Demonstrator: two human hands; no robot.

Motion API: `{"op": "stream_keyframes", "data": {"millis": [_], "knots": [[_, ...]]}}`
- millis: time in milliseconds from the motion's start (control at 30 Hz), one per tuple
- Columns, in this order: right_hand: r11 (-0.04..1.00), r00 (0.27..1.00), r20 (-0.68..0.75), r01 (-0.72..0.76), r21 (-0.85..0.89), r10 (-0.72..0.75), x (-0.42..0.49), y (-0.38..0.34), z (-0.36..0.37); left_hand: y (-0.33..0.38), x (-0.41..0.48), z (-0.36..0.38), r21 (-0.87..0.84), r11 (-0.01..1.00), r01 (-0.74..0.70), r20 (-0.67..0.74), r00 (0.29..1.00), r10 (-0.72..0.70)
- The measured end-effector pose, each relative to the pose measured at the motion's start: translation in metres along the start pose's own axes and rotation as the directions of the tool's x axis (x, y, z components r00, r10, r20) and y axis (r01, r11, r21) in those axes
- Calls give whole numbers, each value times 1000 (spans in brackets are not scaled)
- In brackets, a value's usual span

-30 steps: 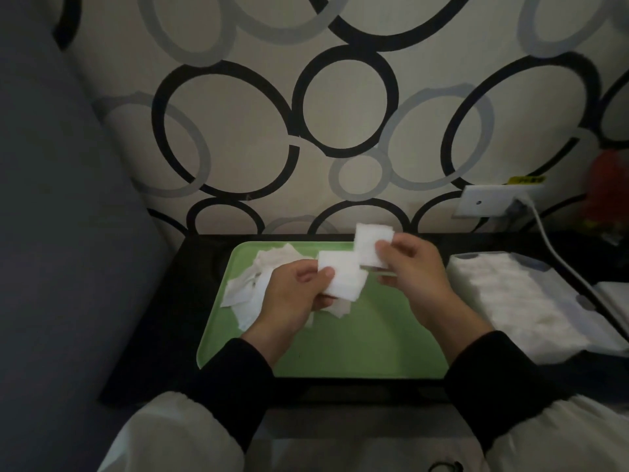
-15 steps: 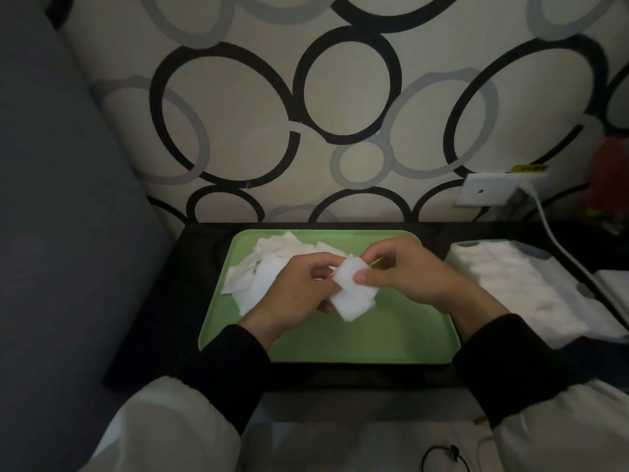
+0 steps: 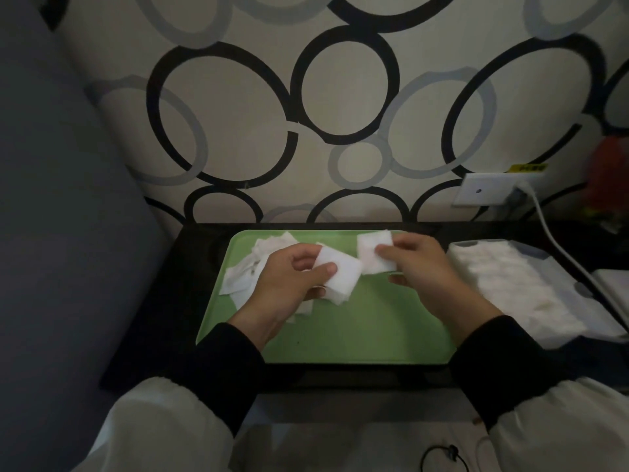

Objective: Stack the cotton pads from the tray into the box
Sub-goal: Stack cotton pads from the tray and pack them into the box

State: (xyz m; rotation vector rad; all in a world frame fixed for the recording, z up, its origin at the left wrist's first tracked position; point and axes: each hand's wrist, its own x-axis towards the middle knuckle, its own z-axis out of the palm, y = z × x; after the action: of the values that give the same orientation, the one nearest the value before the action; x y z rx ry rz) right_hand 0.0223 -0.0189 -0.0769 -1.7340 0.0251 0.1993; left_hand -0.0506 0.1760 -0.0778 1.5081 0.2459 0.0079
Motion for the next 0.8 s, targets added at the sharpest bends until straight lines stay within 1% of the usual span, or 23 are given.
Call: {"op": "stream_keyframes", "data": {"millis": [67,100,200,300,533,667,733,800], "knots": [[999,994,106,-15,-31,18,-2,1,3,0,1,0,-1,1000,3,7,1000,-3],[999,987,157,-15,-45,21,-2,1,5,0,1,0,30,1000,-9,19,1000,9],[997,946,323,11,-81,16,-7,-2,9,2,-2,1,143,985,-99,80,993,88],[996,902,431,9,-92,32,-11,-2,11,2,-5,4,238,954,-185,124,980,159],[997,862,503,-26,-75,60,-12,-3,11,-3,-2,2,322,928,-190,97,981,167],[996,848,523,-78,-35,85,-14,-7,12,-1,-3,3,352,920,-170,41,985,167],[999,837,545,-42,-33,53,-16,-9,12,-1,-2,2,328,936,-125,-19,990,139],[1000,839,543,21,-9,-13,-16,-8,13,0,-2,0,207,978,-16,-34,999,23]]}}
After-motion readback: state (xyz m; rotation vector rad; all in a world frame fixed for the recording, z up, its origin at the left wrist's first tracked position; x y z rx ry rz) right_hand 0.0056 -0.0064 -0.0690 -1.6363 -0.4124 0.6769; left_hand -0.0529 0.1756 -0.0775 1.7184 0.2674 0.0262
